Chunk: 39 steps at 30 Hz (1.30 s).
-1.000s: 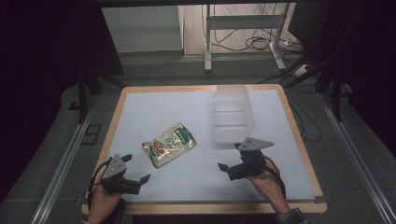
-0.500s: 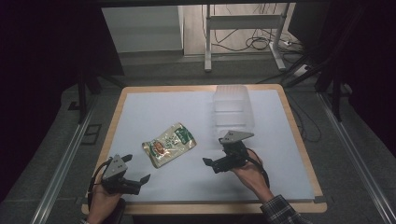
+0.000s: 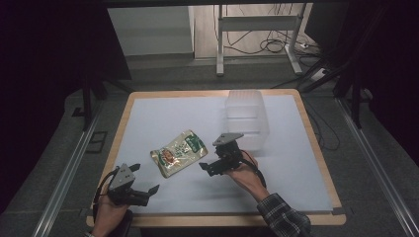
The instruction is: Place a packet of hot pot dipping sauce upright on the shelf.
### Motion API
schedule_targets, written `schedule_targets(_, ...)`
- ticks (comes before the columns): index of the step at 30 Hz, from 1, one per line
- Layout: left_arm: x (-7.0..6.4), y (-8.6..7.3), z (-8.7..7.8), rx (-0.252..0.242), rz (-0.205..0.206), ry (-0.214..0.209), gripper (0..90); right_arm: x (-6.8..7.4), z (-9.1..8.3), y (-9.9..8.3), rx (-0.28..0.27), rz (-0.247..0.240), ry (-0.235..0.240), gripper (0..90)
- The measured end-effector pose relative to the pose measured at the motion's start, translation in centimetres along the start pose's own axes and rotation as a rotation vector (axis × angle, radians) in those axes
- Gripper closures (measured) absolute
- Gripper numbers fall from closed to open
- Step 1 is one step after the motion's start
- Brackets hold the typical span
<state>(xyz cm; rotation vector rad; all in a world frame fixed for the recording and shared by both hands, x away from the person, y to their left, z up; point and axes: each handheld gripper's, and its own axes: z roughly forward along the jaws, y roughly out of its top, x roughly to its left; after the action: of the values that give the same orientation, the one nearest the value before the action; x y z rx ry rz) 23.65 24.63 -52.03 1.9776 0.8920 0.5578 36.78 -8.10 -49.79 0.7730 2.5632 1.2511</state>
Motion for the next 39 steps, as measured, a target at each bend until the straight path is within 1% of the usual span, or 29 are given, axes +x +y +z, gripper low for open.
schedule_targets(1, 0.0, 0.0, 0.0, 0.0, 0.0, 0.0, 0.4, 0.0, 0.0, 0.0, 0.0, 0.0, 0.0, 1.2)
schedule_targets(4, 0.0, 0.0, 0.0, 0.004, 0.002, 0.001, 0.5, 0.0, 1.0, 0.2, 0.005, 0.011, 0.003, 0.8)
schedule_targets(6, 0.0, 0.0, 0.1, 0.007, 0.005, 0.001, 0.5, -0.1, 2.0, 0.5, 0.017, 0.021, -0.01, 1.1)
schedule_targets(8, -0.1, 0.0, 0.1, 0.01, 0.007, 0.002, 0.6, -0.1, 2.2, 0.6, 0.016, 0.026, -0.007, 1.4)
schedule_targets(9, -0.1, 0.0, 0.1, 0.011, 0.008, 0.002, 0.6, -0.2, 2.8, 0.7, 0.022, 0.024, -0.02, 2.0)
schedule_targets(10, -0.1, 0.0, 0.1, 0.011, 0.008, 0.002, 0.6, -0.2, 2.8, 0.7, 0.022, 0.024, -0.02, 2.0)
schedule_targets(13, -0.1, 0.0, 0.1, 0.012, 0.009, 0.003, 0.6, -0.4, 3.7, 0.9, 0.037, 0.027, -0.038, 3.3)
schedule_targets(14, -0.1, 0.0, 0.1, 0.012, 0.009, 0.002, 0.7, -0.5, 4.0, 1.0, 0.041, 0.027, -0.032, 3.3)
schedule_targets(15, -0.1, 0.0, 0.1, 0.012, 0.009, 0.003, 0.7, -0.6, 4.3, 1.1, 0.041, 0.026, -0.038, 3.9)
schedule_targets(16, -0.1, 0.0, 0.1, 0.013, 0.01, 0.002, 0.7, -0.6, 4.9, 1.2, 0.044, 0.016, -0.058, 5.5)
schedule_targets(17, -0.1, 0.0, 0.1, 0.013, 0.011, 0.002, 0.7, -0.6, 4.9, 1.2, 0.044, 0.016, -0.058, 5.5)
schedule_targets(18, -0.1, 0.0, 0.1, 0.013, 0.011, 0.002, 0.7, -0.7, 5.2, 1.3, 0.05, 0.012, -0.069, 5.7)
schedule_targets(20, -0.1, 0.0, 0.1, 0.012, 0.012, 0.003, 0.7, -0.8, 5.9, 1.4, 0.059, 0.021, -0.081, 6.5)
schedule_targets(23, -0.1, 0.0, 0.1, 0.012, 0.013, 0.003, 0.7, -1.1, 6.8, 1.6, 0.071, 0.035, -0.088, 8.0)
schedule_targets(24, -0.1, 0.0, 0.1, 0.012, 0.013, 0.003, 0.7, -1.4, 7.3, 1.7, 0.061, 0.06, -0.08, 9.6)
schedule_targets(25, -0.1, 0.0, 0.1, 0.012, 0.013, 0.004, 0.7, -1.4, 7.3, 1.7, 0.061, 0.06, -0.08, 9.6)
schedule_targets(26, -0.1, 0.0, 0.1, 0.013, 0.014, 0.004, 0.7, -1.7, 7.9, 1.8, 0.067, 0.086, -0.074, 10.4)
schedule_targets(27, -0.1, 0.0, 0.1, 0.013, 0.014, 0.004, 0.7, -1.7, 7.9, 1.8, 0.067, 0.086, -0.074, 10.4)
schedule_targets(28, -0.1, 0.0, 0.1, 0.012, 0.015, 0.004, 0.7, -2.0, 8.3, 1.8, 0.068, 0.107, -0.064, 11.6)
schedule_targets(29, -0.1, 0.0, 0.1, 0.012, 0.015, 0.004, 0.7, -2.0, 8.3, 1.8, 0.068, 0.107, -0.064, 11.6)
schedule_targets(32, -0.1, 0.0, 0.1, 0.012, 0.015, 0.004, 0.8, -2.2, 8.6, 1.8, 0.07, 0.136, -0.051, 13.6)
schedule_targets(33, -0.1, 0.0, 0.1, 0.012, 0.015, 0.004, 0.8, -2.3, 8.6, 1.8, 0.063, 0.143, -0.049, 15.2)
schedule_targets(34, -0.1, 0.0, 0.1, 0.013, 0.016, 0.003, 0.8, -2.4, 8.6, 1.9, 0.059, 0.155, -0.031, 19.4)
schedule_targets(39, -0.1, 0.0, 0.1, 0.013, 0.017, 0.004, 0.8, -2.7, 8.5, 2.0, 0.057, 0.178, -0.009, 23.7)
